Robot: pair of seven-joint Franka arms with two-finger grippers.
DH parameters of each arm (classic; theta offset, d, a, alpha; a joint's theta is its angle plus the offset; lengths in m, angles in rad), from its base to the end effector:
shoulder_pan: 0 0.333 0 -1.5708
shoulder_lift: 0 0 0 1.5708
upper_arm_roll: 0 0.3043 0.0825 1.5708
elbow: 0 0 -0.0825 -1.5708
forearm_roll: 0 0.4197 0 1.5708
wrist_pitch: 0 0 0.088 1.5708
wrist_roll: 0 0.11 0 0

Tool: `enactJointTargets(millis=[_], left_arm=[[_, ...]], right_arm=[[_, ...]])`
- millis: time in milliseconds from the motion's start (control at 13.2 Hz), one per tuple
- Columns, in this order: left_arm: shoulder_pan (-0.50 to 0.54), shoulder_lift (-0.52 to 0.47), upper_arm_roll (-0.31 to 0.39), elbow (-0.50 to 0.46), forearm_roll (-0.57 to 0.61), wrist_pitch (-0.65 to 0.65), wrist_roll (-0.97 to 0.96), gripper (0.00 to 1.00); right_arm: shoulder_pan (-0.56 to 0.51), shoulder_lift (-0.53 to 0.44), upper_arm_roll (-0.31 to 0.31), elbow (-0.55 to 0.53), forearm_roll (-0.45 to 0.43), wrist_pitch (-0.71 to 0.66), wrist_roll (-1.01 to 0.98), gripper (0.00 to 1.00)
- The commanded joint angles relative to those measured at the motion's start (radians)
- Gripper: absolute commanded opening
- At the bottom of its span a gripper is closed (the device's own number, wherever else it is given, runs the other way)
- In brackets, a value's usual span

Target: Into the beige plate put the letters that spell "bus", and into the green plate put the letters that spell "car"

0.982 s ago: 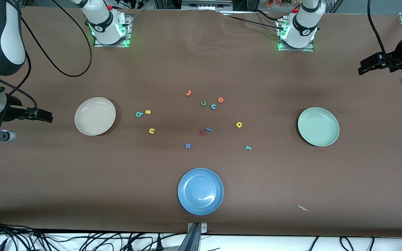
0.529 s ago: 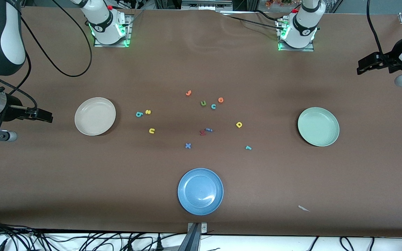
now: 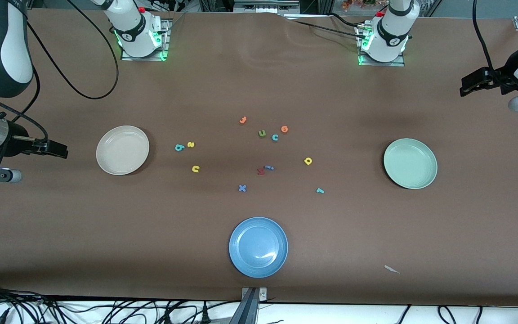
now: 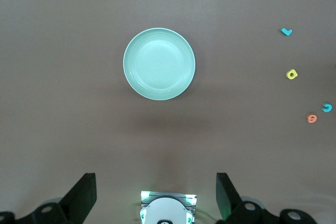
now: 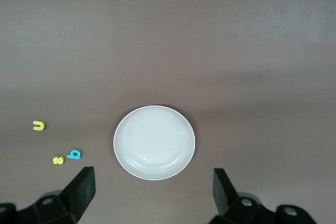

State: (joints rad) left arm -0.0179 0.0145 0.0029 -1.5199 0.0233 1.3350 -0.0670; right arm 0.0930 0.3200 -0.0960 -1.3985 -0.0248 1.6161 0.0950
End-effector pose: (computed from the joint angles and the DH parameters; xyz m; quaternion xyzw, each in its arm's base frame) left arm 0.5678 -0.0056 0.6086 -0.9946 -0.0274 0.0990 0.0156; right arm 0.6774 0.0036 0.4983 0.9973 -0.0461 -0.0491 0.0298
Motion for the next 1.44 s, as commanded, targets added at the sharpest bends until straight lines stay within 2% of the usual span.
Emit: enactJointTargets(millis=[0,302,756,907,1133,1360], left_arm=[[0.006,-0.005,-0.006,0.003,0.006,-0.01,0.015,1.0],[0.001,-0.005,-0.035,0.003,0.004,-0.008,0.019,1.0],[-0.002,-0.004,-0.127,-0.022,-0.043,0.03,0.024,1.0],[-0.005,-0.002,-0.176,-0.072,-0.068,0.065,0.024,1.0],[-0.008,0.008,-0.25,-0.135,-0.069,0.096,0.024,1.0],[-0.008,0.038,-0.257,-0.181,-0.066,0.113,0.026,1.0]], right_arm=[[0.007,-0.027,0.01,-0.027,0.006,-0.005,0.092,0.99],[0.021,-0.024,0.082,-0.037,0.006,-0.005,0.241,0.99],[0.143,0.048,0.09,-0.056,0.006,0.01,0.477,0.99],[0.181,0.056,0.091,-0.126,0.009,0.063,0.557,0.99],[0.186,0.034,0.127,-0.262,0.019,0.178,0.611,0.99],[0.186,0.013,0.153,-0.367,0.066,0.206,0.629,1.0]])
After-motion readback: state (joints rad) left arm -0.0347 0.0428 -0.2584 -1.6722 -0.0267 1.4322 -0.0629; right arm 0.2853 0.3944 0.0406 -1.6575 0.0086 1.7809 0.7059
